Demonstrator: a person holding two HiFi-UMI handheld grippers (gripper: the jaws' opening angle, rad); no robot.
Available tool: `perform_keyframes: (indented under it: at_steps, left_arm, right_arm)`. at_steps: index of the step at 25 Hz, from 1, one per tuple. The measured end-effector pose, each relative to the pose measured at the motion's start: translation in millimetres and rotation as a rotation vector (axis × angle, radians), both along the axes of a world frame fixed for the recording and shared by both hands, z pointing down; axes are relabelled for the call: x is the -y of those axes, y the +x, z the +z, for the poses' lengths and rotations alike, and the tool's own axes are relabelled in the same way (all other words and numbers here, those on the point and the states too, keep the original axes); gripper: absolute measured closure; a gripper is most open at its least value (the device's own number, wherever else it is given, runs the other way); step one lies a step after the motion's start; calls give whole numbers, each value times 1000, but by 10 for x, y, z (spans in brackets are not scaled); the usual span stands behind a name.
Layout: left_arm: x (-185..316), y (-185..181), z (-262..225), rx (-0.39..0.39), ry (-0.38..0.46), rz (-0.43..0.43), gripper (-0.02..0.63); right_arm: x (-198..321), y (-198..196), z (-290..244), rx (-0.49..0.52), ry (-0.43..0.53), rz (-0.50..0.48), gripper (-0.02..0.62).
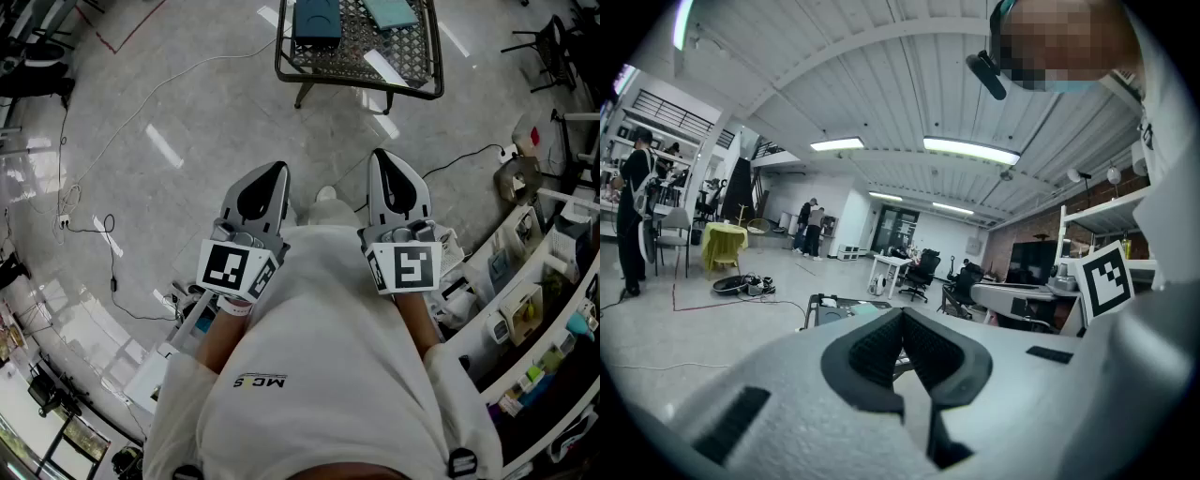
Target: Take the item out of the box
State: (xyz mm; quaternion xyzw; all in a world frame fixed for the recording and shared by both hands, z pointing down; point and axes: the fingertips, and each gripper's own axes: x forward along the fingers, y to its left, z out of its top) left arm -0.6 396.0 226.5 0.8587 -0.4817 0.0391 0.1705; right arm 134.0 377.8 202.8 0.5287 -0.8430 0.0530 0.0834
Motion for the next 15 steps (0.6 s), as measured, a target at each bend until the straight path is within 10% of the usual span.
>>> perform_keyframes:
  at_steps: [15]
  left_arm:
    - [84,526,98,42,-5,37,581]
  right_arm:
    - [28,549,190,65,-12,13,580]
